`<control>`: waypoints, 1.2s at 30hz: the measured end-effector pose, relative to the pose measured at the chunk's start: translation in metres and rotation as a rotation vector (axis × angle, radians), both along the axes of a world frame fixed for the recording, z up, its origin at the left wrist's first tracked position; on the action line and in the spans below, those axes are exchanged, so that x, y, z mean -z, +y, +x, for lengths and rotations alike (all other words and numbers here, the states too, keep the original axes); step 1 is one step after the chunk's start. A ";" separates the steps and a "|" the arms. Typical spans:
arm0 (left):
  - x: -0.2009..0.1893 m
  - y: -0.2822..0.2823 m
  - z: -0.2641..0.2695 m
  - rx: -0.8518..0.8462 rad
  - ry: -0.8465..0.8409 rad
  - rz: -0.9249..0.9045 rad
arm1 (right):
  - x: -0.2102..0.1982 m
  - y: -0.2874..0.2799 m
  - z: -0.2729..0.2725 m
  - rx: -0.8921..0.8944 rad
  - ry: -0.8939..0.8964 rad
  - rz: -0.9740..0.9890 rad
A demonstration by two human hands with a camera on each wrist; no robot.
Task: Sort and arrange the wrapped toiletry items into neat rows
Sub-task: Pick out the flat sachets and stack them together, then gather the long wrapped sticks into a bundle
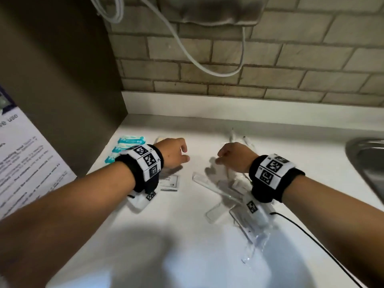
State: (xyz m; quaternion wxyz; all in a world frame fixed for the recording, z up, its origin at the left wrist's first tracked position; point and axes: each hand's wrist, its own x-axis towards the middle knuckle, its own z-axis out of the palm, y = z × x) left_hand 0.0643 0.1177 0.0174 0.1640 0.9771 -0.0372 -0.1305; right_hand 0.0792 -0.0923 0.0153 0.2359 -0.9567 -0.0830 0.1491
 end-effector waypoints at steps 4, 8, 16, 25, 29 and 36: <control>-0.001 -0.067 0.028 0.077 -0.029 -0.055 | -0.005 -0.056 0.010 0.083 -0.006 -0.190; 0.003 -0.123 0.050 0.097 -0.024 -0.009 | 0.010 -0.089 0.016 0.176 0.013 -0.262; 0.027 -0.167 0.065 -0.046 0.101 0.035 | 0.035 -0.114 0.025 0.179 0.063 -0.303; 0.014 -0.168 0.061 -0.133 0.126 -0.098 | 0.029 -0.132 0.046 0.088 0.115 -0.259; 0.011 -0.162 0.042 -0.200 0.131 -0.437 | 0.009 -0.133 0.042 0.107 -0.019 -0.001; 0.000 -0.169 -0.010 -0.213 0.166 -0.771 | -0.011 -0.109 -0.004 -0.028 -0.079 0.362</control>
